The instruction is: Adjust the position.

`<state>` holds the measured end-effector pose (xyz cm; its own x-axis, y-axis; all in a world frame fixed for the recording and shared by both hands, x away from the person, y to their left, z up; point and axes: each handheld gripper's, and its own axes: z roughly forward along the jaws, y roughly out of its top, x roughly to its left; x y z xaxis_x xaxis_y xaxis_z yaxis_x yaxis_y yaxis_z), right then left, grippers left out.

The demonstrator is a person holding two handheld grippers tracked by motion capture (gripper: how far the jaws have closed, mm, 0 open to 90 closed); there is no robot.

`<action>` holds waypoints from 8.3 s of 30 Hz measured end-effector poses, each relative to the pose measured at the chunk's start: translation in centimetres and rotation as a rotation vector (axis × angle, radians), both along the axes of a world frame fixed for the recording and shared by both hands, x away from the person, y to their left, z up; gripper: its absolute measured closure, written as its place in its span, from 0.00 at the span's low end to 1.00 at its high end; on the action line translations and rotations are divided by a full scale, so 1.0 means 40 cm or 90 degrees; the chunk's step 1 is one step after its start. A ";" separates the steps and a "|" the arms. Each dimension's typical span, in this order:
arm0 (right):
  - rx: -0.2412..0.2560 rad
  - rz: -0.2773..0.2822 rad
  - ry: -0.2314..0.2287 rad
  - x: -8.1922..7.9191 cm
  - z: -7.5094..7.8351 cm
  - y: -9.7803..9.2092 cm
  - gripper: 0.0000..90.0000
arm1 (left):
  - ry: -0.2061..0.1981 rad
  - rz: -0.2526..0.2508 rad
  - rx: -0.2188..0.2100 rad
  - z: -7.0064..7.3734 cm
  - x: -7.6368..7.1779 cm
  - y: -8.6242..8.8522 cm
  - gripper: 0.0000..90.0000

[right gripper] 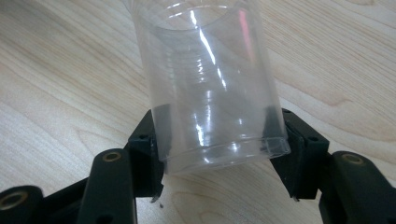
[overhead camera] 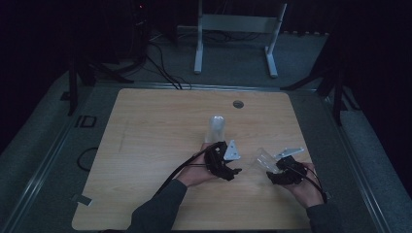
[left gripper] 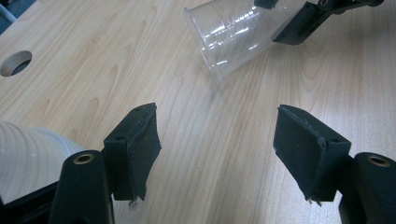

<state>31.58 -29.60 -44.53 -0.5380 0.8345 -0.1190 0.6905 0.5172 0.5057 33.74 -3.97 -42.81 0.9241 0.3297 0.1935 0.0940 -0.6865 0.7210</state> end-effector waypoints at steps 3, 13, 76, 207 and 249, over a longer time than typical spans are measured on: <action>0.006 -0.012 -0.004 -0.001 -0.001 -0.005 0.47 | 0.000 0.000 0.004 -0.001 -0.001 -0.001 0.34; 0.024 -0.046 -0.013 -0.002 -0.009 -0.014 0.47 | 0.002 0.004 0.001 -0.003 0.000 0.000 0.34; 0.075 -0.194 -0.213 -0.037 -0.033 0.024 0.47 | 0.022 0.048 -0.070 0.012 0.008 -0.007 0.34; 0.173 -0.283 -0.469 -0.086 0.025 0.063 0.47 | 0.265 0.106 -0.351 0.099 0.132 -0.167 0.28; 0.199 -0.247 -0.480 -0.096 0.021 0.084 0.46 | 0.331 0.118 -0.461 0.079 0.137 -0.199 0.27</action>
<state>27.74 -26.24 -43.67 -0.0836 0.9945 -0.0631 0.2165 0.0799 0.9730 39.20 -11.94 -39.63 0.7570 0.3595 -0.5456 0.5919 -0.0236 0.8057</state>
